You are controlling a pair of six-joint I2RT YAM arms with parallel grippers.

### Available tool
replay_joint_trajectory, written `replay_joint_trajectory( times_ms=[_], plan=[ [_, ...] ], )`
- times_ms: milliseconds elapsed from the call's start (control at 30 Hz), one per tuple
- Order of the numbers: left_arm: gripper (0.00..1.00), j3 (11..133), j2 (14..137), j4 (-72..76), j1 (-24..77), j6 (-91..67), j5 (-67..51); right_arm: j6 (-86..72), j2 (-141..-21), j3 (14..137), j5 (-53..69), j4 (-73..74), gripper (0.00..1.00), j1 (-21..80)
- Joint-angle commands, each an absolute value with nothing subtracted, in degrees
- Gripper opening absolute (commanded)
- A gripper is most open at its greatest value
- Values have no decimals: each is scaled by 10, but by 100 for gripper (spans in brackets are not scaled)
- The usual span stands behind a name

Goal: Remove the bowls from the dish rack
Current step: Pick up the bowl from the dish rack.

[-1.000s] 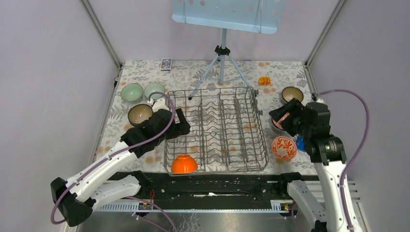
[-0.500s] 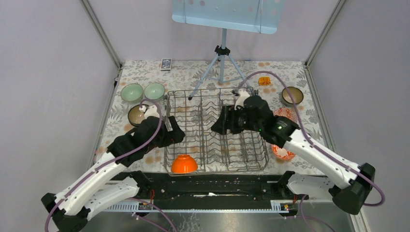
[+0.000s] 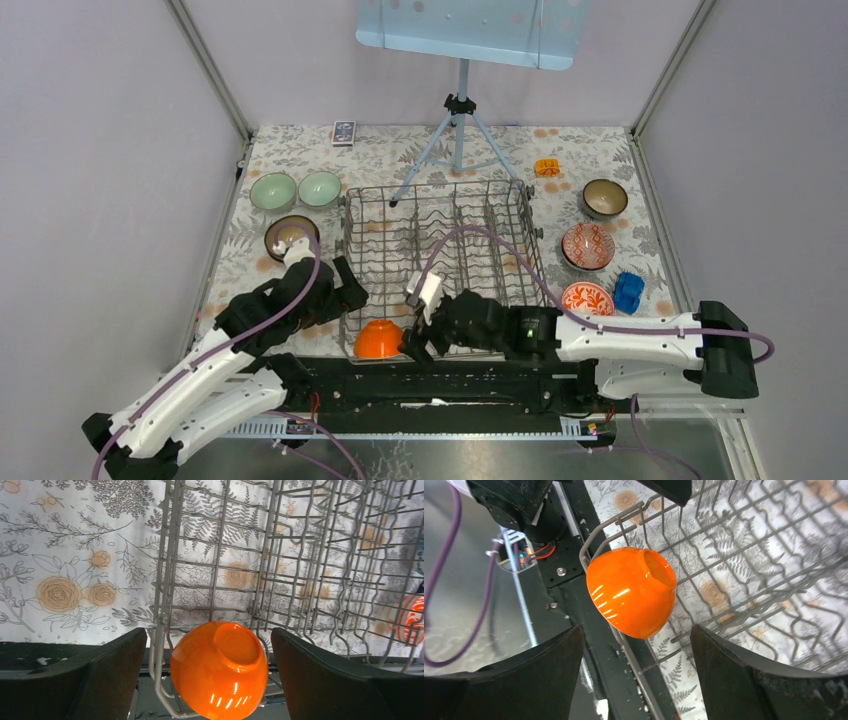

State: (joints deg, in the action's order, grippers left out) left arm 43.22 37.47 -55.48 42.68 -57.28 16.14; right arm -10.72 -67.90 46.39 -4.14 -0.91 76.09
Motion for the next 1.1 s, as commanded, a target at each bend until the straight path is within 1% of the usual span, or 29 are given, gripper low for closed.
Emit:
replay_joint_trajectory(
  times_ms=[0, 67, 133, 300, 400, 533, 700, 967, 1067],
  plan=[
    [99, 450, 393, -544, 425, -551, 192, 20, -668, 427, -202, -141, 84, 831],
    [99, 463, 412, -524, 425, -511, 189, 52, -678, 409, -254, -176, 82, 866],
    [96, 469, 442, -498, 425, -487, 176, 95, -696, 398, -309, -212, 81, 902],
    [82, 472, 517, -436, 425, -458, 134, 159, -748, 408, -385, -260, 79, 953],
    [73, 467, 545, -398, 425, -451, 113, 183, -782, 426, -404, -257, 77, 968],
    [66, 463, 568, -376, 417, -444, 99, 196, -819, 445, -416, -244, 75, 974],
    [63, 456, 576, -365, 403, -434, 86, 187, -830, 455, -405, -234, 74, 976],
    [61, 436, 575, -353, 389, -430, 68, 189, -836, 467, -389, -229, 74, 985],
    [61, 428, 572, -349, 386, -431, 64, 184, -846, 475, -381, -213, 76, 985]
  ],
)
